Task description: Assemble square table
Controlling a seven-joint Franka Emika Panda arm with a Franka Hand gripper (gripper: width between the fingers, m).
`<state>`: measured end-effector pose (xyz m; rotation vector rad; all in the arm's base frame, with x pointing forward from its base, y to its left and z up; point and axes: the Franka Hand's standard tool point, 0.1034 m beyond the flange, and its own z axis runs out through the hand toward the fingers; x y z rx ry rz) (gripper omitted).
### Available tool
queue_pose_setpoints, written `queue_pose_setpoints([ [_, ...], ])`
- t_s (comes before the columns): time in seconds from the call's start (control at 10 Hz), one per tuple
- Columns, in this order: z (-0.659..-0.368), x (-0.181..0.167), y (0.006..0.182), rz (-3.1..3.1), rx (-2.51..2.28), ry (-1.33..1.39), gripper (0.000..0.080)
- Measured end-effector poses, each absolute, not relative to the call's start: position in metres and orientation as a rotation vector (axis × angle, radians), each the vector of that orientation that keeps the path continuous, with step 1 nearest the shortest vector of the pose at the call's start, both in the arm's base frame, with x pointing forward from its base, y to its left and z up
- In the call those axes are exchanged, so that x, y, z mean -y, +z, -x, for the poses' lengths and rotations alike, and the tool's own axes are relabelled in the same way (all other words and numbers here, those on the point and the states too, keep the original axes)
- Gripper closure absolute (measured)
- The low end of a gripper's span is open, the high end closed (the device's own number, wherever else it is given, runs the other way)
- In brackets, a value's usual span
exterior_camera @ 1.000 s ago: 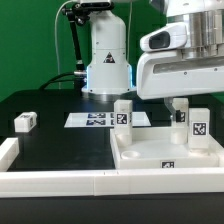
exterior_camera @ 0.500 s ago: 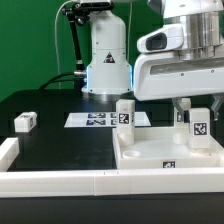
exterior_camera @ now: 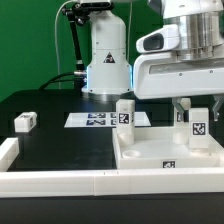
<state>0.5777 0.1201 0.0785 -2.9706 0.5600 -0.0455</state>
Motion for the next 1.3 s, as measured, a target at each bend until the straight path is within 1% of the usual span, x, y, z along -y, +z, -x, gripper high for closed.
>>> queue_pose_setpoints([
  [0.3, -0.576, -0.124, 0.078, 2.814, -1.06, -0.045, 0.0508],
  [0.6, -0.577, -0.126, 0.077, 2.516, -1.578, -0.013, 0.0508],
  [0.7, -0.578, -0.126, 0.078, 2.413, -1.719, 0.006, 0.0508],
  [0.8, -0.578, -0.126, 0.077, 2.384, -1.757, 0.012, 0.0508],
  [0.9, -0.578, -0.126, 0.077, 2.401, -1.735, 0.009, 0.0454],
  [1.0, -0.576, -0.127, 0.077, 2.451, -1.683, 0.018, 0.0282],
  [1.1, -0.576, -0.131, 0.079, 2.509, -1.633, 0.041, 0.0282],
  [1.2, -0.578, -0.132, 0.082, 2.54, -1.588, 0.044, 0.0175],
  [1.3, -0.579, -0.133, 0.084, 2.641, -1.431, 0.031, 0.0175],
])
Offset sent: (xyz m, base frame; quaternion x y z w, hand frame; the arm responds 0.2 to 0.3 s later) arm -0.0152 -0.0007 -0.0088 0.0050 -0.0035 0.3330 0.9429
